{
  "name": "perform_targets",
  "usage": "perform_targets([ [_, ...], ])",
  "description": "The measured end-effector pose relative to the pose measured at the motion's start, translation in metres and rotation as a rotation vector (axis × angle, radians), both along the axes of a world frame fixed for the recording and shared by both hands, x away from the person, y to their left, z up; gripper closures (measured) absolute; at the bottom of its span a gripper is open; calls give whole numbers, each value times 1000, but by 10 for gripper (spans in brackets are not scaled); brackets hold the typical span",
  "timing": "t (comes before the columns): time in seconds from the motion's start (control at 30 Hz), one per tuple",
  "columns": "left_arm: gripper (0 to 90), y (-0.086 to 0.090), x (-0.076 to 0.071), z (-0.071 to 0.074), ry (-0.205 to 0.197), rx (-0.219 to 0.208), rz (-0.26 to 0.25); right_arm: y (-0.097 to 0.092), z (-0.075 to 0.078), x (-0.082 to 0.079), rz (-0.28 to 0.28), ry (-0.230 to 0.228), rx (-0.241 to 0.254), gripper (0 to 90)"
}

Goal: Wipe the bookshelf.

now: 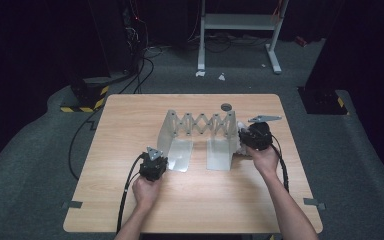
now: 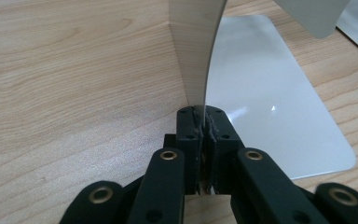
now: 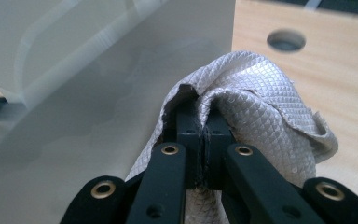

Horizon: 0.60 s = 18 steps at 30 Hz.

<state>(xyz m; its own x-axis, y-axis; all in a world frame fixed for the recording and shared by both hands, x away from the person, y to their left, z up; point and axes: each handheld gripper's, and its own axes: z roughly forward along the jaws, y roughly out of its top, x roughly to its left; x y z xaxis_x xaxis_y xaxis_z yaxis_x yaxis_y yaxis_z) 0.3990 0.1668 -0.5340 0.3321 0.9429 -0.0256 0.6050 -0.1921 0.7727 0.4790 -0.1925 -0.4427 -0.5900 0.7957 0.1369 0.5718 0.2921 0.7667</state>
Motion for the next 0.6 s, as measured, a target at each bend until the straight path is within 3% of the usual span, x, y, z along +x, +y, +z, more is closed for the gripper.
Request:
perform_targets([
  [0.43,846,0,0,0,1,-1,0,7,-54,16,-38,146,-61,888],
  [0.6,846,0,0,0,2,-2,-1,7,-61,18,-42,167,-54,888],
])
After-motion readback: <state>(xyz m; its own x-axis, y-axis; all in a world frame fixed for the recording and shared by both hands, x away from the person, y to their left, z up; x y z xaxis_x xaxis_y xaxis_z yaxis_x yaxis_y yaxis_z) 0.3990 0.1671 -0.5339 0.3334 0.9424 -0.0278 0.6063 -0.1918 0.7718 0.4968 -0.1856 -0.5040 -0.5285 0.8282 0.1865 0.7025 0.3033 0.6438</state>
